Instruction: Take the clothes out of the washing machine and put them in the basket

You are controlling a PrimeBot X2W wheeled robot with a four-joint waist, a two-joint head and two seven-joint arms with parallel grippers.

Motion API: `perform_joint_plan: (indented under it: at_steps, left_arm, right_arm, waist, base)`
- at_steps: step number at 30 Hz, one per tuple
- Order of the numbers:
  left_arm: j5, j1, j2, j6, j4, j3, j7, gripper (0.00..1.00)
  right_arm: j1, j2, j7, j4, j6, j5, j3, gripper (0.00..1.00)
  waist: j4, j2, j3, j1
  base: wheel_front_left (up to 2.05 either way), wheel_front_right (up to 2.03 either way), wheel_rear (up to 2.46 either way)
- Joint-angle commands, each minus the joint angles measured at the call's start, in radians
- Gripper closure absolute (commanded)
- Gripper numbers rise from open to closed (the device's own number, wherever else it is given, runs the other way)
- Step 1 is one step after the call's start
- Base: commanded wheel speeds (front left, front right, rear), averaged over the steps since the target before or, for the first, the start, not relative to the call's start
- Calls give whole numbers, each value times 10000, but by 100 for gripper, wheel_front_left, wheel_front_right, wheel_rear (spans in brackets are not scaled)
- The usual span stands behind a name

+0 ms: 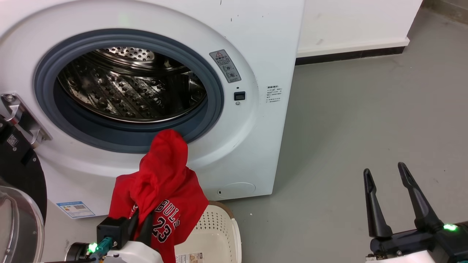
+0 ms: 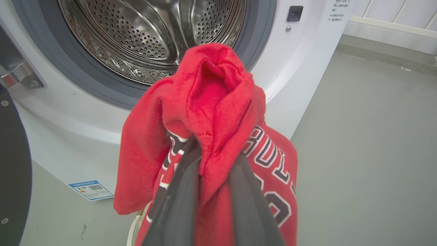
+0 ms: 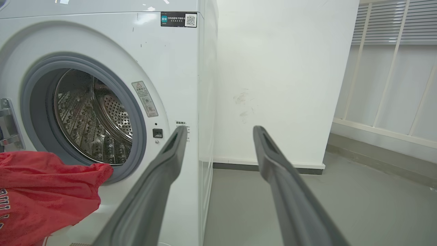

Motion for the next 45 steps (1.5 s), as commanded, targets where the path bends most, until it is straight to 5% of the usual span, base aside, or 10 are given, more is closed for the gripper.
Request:
perform_joint_plan:
  at_steps: [1, 20, 45]
  left_arm:
    - [-47, 65, -61, -61, 33, -17, -50, 100]
    - [-16, -1120, -746, -1041, 3267, -260, -64, 100]
    - [486, -4868, -1556, -2411, 8813, -264, 67, 100]
  right_arm:
    - [2, 1, -24, 8, -3, 14, 40, 0]
    - [-1381, 1, -24, -216, -3, 149, 415, 0]
    - [-3386, 3, -24, -837, -3, 791, 415, 0]
  waist:
    - [-25, 0, 53, 1]
    - [-967, 0, 2293, 1]
    - [-1703, 0, 5973, 1]
  base:
    - [0, 0, 0]
    - [0, 0, 0]
    - [0, 0, 0]
